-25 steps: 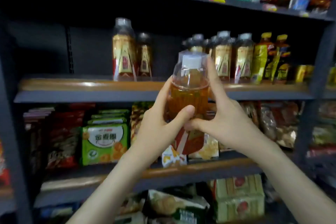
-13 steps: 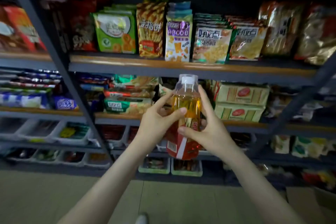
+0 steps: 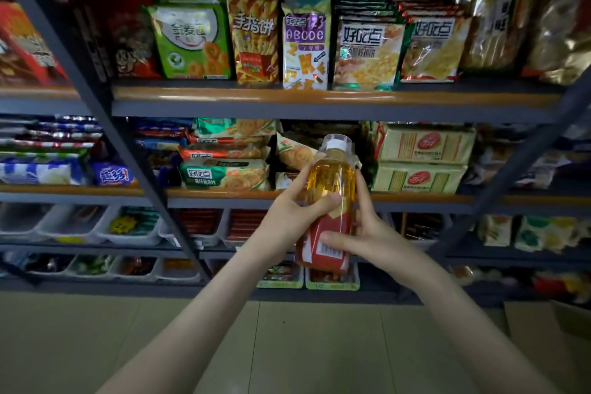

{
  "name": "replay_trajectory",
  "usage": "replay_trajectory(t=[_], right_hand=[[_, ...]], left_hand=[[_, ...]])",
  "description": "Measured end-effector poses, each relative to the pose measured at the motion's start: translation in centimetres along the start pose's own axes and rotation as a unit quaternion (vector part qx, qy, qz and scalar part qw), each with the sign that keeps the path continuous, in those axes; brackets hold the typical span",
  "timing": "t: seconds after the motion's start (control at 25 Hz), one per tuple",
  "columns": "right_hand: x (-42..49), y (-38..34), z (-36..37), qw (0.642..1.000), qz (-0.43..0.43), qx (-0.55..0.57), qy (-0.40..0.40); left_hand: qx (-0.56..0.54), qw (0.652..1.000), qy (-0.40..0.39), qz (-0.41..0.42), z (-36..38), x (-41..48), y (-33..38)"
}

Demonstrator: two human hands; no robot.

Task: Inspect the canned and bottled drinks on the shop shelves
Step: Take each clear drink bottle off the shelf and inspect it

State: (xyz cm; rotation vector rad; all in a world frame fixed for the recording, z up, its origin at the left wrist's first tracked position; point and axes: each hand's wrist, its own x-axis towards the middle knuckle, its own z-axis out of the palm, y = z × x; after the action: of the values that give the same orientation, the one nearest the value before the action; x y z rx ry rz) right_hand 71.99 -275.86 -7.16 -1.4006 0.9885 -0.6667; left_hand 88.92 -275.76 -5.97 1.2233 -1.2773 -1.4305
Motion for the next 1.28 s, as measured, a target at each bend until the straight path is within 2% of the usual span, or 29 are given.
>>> replay_trajectory(t=[0.16, 0.28, 0.36, 0.44, 0.6, 0.76, 0.88, 1.0, 1.16, 1.28], right_hand=[[-0.3, 0.0, -3.0, 0.991, 0.008, 0.092, 0.094], [-2.8, -0.4, -7.7, 0.972, -0.007, 0.14, 0.187], [-5.1, -1.0, -11.1, 0.953, -0.027, 0.167, 0.25], [-8.2, -1.9, -16.0, 0.929, -0.061, 0.166, 0.326], [-15.9, -4.5, -27.8, 0.867, -0.124, 0.076, 0.477], [-23.7, -7.9, -38.9, 0.816, -0.18, -0.032, 0.548], [-28.1, -10.6, -46.8, 0.782, -0.203, -0.091, 0.583], [-30.4, -11.6, -54.7, 0.743, -0.215, -0.122, 0.622], [-30.6, -11.3, -64.6, 0.711, -0.255, -0.065, 0.652], [-29.7, -12.3, -73.1, 0.713, -0.274, -0.006, 0.646]], left_hand=[[0.103, 0.989, -0.093, 0.051, 2.0, 4.0, 2.1], [0.198, 0.958, -0.19, 0.088, 6.6, 7.4, 5.3], [0.251, 0.933, -0.207, 0.156, 10.6, 9.4, 7.5], [0.291, 0.907, -0.199, 0.231, 16.1, 11.1, 10.3], [0.306, 0.863, -0.194, 0.353, 28.9, 12.9, 15.6], [0.281, 0.822, -0.165, 0.468, 41.6, 14.8, 21.0], [0.283, 0.805, -0.127, 0.505, 49.2, 16.2, 24.7], [0.321, 0.796, -0.087, 0.507, 54.9, 18.7, 26.7], [0.338, 0.792, -0.047, 0.507, 61.0, 23.4, 28.8], [0.354, 0.779, 0.001, 0.517, 66.3, 28.1, 31.5]])
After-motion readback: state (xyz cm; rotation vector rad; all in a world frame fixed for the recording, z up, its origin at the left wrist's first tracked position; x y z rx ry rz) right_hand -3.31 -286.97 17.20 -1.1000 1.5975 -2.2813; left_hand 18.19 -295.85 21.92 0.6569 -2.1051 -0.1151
